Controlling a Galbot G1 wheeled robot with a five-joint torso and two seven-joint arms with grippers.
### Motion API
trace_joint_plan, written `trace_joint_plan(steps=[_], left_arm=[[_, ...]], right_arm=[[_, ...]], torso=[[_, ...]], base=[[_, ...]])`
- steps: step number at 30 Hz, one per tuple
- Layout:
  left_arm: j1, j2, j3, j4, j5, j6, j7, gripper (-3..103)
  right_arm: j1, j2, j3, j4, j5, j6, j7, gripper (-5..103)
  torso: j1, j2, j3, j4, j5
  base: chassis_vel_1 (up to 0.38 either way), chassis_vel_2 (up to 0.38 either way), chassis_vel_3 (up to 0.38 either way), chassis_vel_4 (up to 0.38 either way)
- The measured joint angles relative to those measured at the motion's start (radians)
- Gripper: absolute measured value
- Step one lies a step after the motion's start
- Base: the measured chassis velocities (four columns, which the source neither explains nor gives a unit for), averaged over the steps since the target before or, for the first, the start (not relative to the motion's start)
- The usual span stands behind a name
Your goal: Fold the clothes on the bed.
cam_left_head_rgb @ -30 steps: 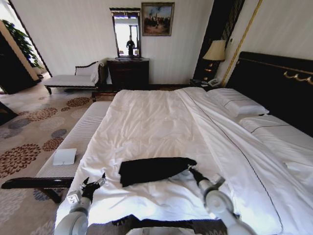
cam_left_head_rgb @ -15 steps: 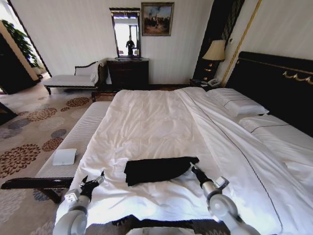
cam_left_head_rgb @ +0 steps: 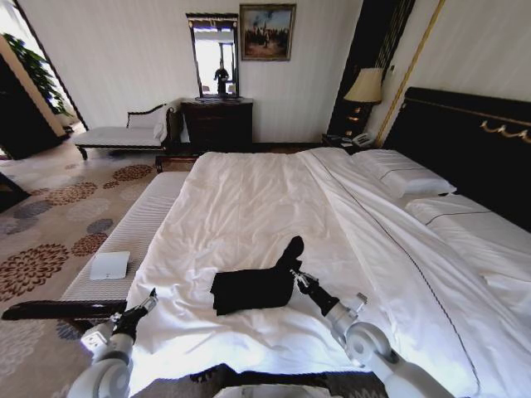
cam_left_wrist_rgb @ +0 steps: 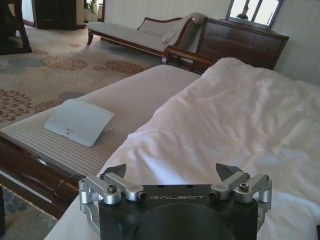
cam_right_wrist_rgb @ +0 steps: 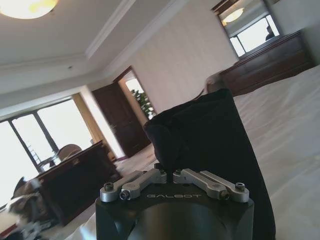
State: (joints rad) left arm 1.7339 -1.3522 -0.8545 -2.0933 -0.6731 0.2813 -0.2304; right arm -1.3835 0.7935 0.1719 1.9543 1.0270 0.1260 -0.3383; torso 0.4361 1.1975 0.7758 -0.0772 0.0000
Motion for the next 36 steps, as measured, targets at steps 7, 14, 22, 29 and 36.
trace_joint_plan(steps=[7,14,22,29,36], left_arm=[[0.013,-0.032,0.004,-0.004,0.025,0.001,0.0,100],[0.043,-0.04,-0.033,-0.009,0.02,-0.001,0.0,100],[0.065,-0.047,-0.057,-0.022,0.009,-0.007,-0.001,100],[0.073,-0.047,-0.075,-0.027,0.001,-0.012,-0.001,100],[0.074,-0.046,-0.081,-0.027,-0.003,-0.012,-0.002,100]], right_arm=[[0.151,-0.063,-0.138,-0.042,0.003,0.0,-0.024,1],[0.311,-0.035,-0.321,-0.084,0.008,-0.008,0.006,1],[0.368,-0.007,-0.418,-0.113,-0.019,-0.012,0.016,1],[0.425,0.037,-0.499,-0.14,-0.021,-0.014,0.019,1],[0.471,0.064,-0.566,-0.186,-0.042,-0.007,0.017,1]], torso=[[0.0,0.0,0.0,0.0001,-0.0001],[0.0,0.0,0.0,0.0002,0.0],[0.0,0.0,0.0,0.0001,-0.0001],[0.0,0.0,0.0,0.0002,-0.0002],[0.0,0.0,0.0,0.0002,0.0]], base=[[0.0,0.0,0.0,0.0],[0.0,0.0,0.0,0.0],[0.0,0.0,0.0,0.0],[0.0,0.0,0.0,0.0],[0.0,0.0,0.0,0.0]])
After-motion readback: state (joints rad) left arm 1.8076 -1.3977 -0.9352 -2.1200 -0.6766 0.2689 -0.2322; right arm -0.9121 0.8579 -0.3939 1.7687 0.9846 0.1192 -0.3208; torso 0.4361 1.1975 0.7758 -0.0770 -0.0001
